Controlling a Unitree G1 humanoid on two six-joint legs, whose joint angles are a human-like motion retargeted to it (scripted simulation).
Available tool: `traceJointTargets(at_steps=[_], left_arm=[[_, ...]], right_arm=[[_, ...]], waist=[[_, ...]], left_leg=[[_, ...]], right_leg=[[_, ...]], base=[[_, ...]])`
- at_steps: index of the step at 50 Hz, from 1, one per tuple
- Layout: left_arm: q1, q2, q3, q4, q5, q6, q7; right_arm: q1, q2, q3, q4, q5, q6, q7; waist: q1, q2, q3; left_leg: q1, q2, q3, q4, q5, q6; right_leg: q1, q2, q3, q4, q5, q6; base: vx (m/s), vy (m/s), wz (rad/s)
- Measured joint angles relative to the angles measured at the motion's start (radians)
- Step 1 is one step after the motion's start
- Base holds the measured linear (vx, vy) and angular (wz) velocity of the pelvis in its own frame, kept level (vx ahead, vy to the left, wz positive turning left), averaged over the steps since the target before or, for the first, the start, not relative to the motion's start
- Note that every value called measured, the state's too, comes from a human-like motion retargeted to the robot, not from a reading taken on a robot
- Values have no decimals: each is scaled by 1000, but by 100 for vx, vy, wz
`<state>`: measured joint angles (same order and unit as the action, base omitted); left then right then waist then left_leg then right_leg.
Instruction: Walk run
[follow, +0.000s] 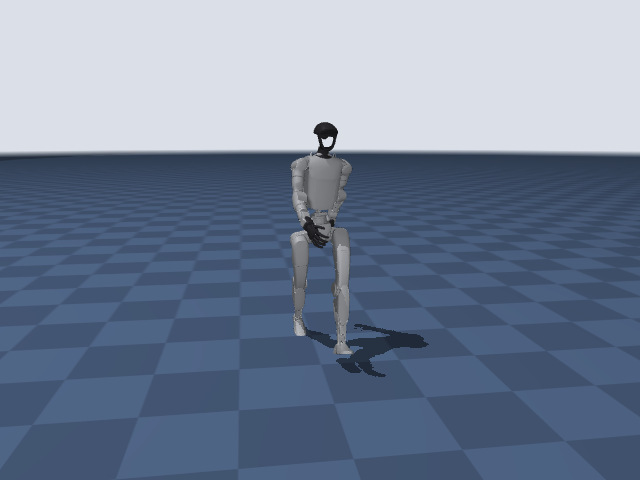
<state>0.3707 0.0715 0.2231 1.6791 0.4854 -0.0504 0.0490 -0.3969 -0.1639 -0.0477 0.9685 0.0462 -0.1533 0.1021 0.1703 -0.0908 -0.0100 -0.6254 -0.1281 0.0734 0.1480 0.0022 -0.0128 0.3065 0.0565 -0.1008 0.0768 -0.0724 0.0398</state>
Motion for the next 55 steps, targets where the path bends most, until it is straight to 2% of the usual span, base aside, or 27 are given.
traceJointTargets(at_steps=[2, 3, 5, 7, 8, 9, 10, 12, 13, 16, 20, 23, 25, 26, 28, 30, 32, 33, 35, 38, 40, 43, 45, 48, 51, 52, 55], left_arm=[[-14, 2, 22, -4, -2, 6, -19], [-21, 7, 24, -10, -2, 10, -25], [-68, -3, 39, -40, 1, 13, -29], [-147, -8, 14, -101, -25, 3, -58], [-194, -5, -10, -127, -48, -4, -74], [-243, 3, -28, -155, -69, -9, -89], [-294, 14, -43, -184, -88, -12, -103], [-399, 43, -42, -265, -90, -28, -113], [-451, 58, -40, -309, -92, -42, -115], [-613, 106, -50, -413, -127, -74, -122], [-800, 209, -78, -513, -190, -95, -139], [-895, 278, -101, -574, -193, -107, -154], [-923, 301, -118, -621, -189, -110, -167], [-916, 294, -119, -649, -187, -115, -168], [-885, 266, -118, -693, -188, -133, -156], [-799, 226, -105, -722, -172, -151, -160], [-674, 165, -108, -733, -130, -160, -159], [-630, 133, -110, -720, -111, -166, -138], [-551, 91, -110, -648, -72, -167, -90], [-436, 52, -147, -481, -25, -146, -43], [-359, 16, -151, -370, 11, -126, -3], [-264, -11, -103, -207, 62, -72, 11], [-204, -10, -76, -118, 85, -30, -40], [-120, 3, -43, -45, 91, -9, -85], [-57, 16, -8, -22, 68, 8, -83], [-44, 20, 3, -18, 55, 13, -81], [-60, 17, 32, 0, -5, 33, -75]], right_arm=[[40, 34, -4, -5, -38, -10, 2], [81, 49, -19, -6, -86, -7, 5], [175, 86, -37, -9, -244, 10, -53], [235, 100, -30, 38, -325, -12, -169], [259, 95, -31, 82, -337, -31, -202], [287, 97, -28, 131, -337, -42, -213], [317, 101, -23, 181, -332, -50, -213], [370, 118, -60, 279, -322, -43, -172], [393, 120, -83, 325, -316, -43, -155], [476, 106, -124, 425, -295, -26, -112], [583, 79, -139, 495, -262, 1, -73], [650, 71, -171, 528, -225, 25, -31], [691, 71, -199, 543, -197, 39, -3], [705, 72, -216, 549, -182, 46, 7], [718, 76, -247, 559, -152, 56, 20], [731, 79, -259, 573, -116, 46, 22], [726, 91, -260, 572, -57, 32, 12], [704, 97, -255, 558, -30, 24, 7], [652, 107, -205, 526, 21, 2, 0], [546, 120, -140, 468, 31, -14, -26], [465, 120, -118, 413, 27, -24, -40], [332, 108, -66, 308, 73, -22, -14], [248, 94, -34, 230, 105, -12, 7], [134, 71, -15, 115, 90, 1, 11], [46, 32, 11, 30, 45, 25, -5], [28, 23, 16, 10, 32, 30, -9], [22, 52, 0, -14, 47, 2, 3]], waist=[[0, 8, -28], [17, 10, -65], [48, 9, -103], [-8, 72, -83], [-21, 99, -79], [-33, 110, -82], [-45, 113, -88], [-108, 111, -78], [-142, 106, -70], [-268, 102, -59], [-404, 89, -40], [-482, 79, -46], [-510, 75, -67], [-505, 71, -83], [-487, 61, -104], [-468, 21, -124], [-452, 14, -148], [-412, -20, -135], [-328, -71, -93], [-268, -67, -63], [-247, -79, -54], [-188, -75, -30], [-136, -60, -13], [-70, -19, 18], [-17, -13, 29], [0, -10, 27], [14, 7, 17]], left_leg=[[-3, 16, 53, 133, -16, 65], [-25, 43, 29, 209, -12, 62], [-45, 119, 34, 352, -28, 70], [63, 117, -19, 386, -125, 122], [111, 128, -22, 384, -154, 136], [162, 141, -1, 356, -168, 139], [215, 154, 30, 316, -174, 137], [335, 120, 23, 187, -146, 128], [390, 95, 12, 125, -129, 126], [532, 46, -4, -7, -112, 144], [686, 9, -57, -74, -150, 149], [799, -5, -156, -91, -178, 159], [855, -8, -213, -75, -163, 163], [872, -7, -221, -57, -124, 145], [908, -5, -210, -11, 15, 105], [956, -23, -90, 53, 289, 97], [887, 14, 22, 276, 473, 172], [839, -27, 58, 410, 502, 218], [771, 23, 181, 671, 351, 275], [568, 150, 212, 920, 142, 275], [398, 89, 192, 935, 87, 274], [231, 12, 140, 745, 34, 184], [150, 14, 119, 552, 15, 118], [89, 27, 40, 205, 14, 29], [35, 46, -23, -17, 29, -46], [17, 55, -21, -36, 34, -64], [-8, 71, 28, 105, -13, -29]], right_leg=[[30, -8, -32, 54, 178, 43], [26, -25, -61, 92, 319, 60], [-63, -53, 14, 292, 538, 70], [-150, -57, -103, 566, 571, -3], [-200, -77, -155, 684, 510, -56], [-282, -81, -151, 791, 449, -66], [-378, -78, -121, 891, 388, -56], [-572, -53, -69, 998, 302, 27], [-651, -52, -63, 1002, 268, 49], [-827, -121, -126, 856, 178, 51], [-973, -198, -199, 441, 34, -21], [-1040, -191, -204, 147, 14, -2], [-1089, -187, -189, 99, 1, -20], [-1090, -198, -188, 143, -15, -33], [-1083, -202, -197, 248, -46, -92], [-1036, -220, -129, 312, 25, -102], [-1021, -275, -87, 449, -7, -78], [-970, -277, -34, 459, -42, -87], [-843, -243, -20, 463, -107, -135], [-661, -183, -58, 356, -106, -153], [-554, -198, -69, 246, -72, -127], [-421, -140, -69, 127, -45, -123], [-328, -97, -69, 60, -43, -117], [-192, -17, -11, -4, -64, -119], [-75, 1, 20, -23, -85, -115], [-44, 1, 31, -18, -76, -105], [27, -4, 61, 23, 51, -32]], base=[[151, -2, -58], [187, 8, -102], [194, 16, -92], [89, 13, 39], [137, 14, 21], [188, 13, -16], [146, 5, 11], [83, 0, 79], [95, 1, 137], [108, -1, 163], [140, -26, 117], [95, -30, 109], [192, -69, 79], [149, -48, 41], [130, -35, -7], [205, -59, -28], [134, -24, -25], [130, -31, -115], [160, -58, -157], [104, -27, -49], [110, 8, 7], [113, -11, -48], [135, -16, -94], [117, -8, -86], [116, 0, -69], [137, 10, -78], [169, 21, -39]])
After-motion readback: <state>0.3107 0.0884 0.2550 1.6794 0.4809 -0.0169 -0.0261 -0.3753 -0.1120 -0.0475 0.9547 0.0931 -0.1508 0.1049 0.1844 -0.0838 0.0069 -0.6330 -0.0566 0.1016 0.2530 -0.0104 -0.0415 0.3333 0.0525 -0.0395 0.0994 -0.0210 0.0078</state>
